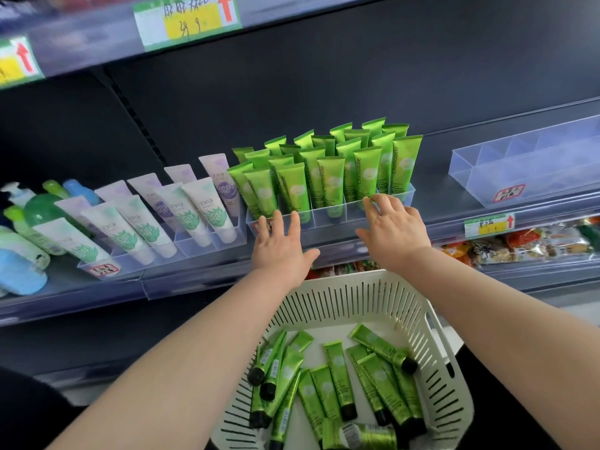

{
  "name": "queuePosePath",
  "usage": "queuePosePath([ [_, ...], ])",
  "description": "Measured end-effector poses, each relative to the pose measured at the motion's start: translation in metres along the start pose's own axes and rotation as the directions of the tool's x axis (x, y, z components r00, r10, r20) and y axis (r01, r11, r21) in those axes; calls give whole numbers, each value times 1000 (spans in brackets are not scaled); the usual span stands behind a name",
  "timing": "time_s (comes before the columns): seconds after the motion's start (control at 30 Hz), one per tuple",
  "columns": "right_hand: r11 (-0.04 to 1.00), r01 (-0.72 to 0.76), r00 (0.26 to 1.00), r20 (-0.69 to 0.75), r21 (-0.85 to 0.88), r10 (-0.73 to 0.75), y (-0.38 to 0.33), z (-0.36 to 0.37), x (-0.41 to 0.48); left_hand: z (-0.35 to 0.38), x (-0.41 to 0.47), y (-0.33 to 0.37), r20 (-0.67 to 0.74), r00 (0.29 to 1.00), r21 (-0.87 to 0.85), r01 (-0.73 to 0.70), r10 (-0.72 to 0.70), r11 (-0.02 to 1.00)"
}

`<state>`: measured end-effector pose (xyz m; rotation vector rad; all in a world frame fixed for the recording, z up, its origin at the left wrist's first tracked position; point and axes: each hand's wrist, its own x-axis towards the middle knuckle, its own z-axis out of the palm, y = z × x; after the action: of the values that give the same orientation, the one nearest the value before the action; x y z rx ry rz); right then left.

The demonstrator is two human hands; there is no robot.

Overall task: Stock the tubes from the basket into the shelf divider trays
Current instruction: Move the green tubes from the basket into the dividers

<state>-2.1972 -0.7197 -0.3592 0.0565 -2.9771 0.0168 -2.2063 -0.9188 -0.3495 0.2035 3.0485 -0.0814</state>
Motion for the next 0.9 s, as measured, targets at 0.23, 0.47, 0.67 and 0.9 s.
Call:
queuePosePath([
  [0.23,999,-25,1000,18,26,24,9,1,25,-8,28,4,32,999,-21,-1,2,1000],
  [0.47,998,-44,999,16,52,43,18,3,51,-12,53,8,32,999,-33,-11,12,999],
  [0.67,996,-58,998,4,68,58,21,8,71,-11,78,9,26,999,-34,-19,20,999],
  [0.9,994,-72,997,7,87,71,24,10,93,-12,102,10,12,1000,-28,-25,25,999],
])
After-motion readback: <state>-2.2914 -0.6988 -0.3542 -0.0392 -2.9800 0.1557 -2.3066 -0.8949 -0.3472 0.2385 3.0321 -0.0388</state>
